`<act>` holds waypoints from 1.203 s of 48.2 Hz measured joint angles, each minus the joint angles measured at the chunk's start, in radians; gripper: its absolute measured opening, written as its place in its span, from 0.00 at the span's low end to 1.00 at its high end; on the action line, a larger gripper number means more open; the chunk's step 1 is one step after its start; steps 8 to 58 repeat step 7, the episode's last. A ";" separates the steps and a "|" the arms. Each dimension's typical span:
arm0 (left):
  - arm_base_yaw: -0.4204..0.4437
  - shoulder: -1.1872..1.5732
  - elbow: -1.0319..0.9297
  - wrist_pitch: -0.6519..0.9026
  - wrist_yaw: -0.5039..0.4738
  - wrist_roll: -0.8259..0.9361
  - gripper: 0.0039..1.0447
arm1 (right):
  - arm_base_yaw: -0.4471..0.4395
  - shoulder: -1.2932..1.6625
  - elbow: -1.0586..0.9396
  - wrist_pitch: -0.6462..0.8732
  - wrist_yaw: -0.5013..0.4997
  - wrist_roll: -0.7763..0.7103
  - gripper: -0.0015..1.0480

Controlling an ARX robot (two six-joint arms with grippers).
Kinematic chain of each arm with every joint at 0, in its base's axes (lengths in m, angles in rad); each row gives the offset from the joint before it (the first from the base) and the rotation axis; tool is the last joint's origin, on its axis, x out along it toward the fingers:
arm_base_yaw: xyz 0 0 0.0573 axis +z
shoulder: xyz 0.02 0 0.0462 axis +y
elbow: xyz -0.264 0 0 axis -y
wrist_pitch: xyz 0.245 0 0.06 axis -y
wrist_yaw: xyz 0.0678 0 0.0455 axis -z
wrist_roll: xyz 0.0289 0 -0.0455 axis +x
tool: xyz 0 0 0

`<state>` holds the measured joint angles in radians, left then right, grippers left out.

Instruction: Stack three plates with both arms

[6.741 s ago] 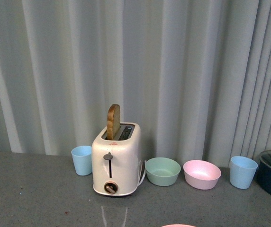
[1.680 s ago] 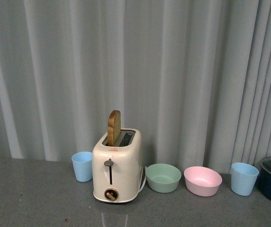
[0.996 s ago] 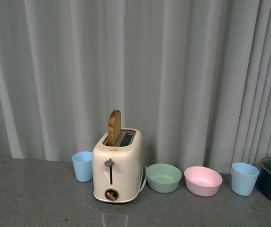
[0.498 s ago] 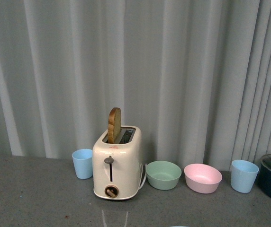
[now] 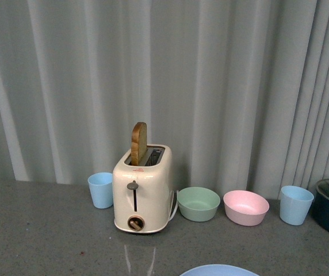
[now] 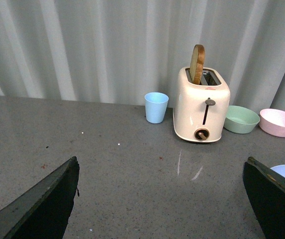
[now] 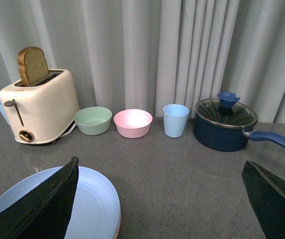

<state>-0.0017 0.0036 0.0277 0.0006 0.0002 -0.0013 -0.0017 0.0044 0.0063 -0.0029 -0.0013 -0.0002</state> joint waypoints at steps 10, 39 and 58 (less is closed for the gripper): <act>0.000 0.000 0.000 0.000 0.000 0.000 0.94 | 0.000 0.000 0.000 0.000 0.000 0.000 0.93; 0.000 0.000 0.000 0.000 0.000 0.000 0.94 | 0.000 0.000 0.000 0.000 0.000 0.000 0.93; 0.000 0.000 0.000 0.000 0.000 0.000 0.94 | 0.000 0.000 0.000 0.000 0.000 0.000 0.93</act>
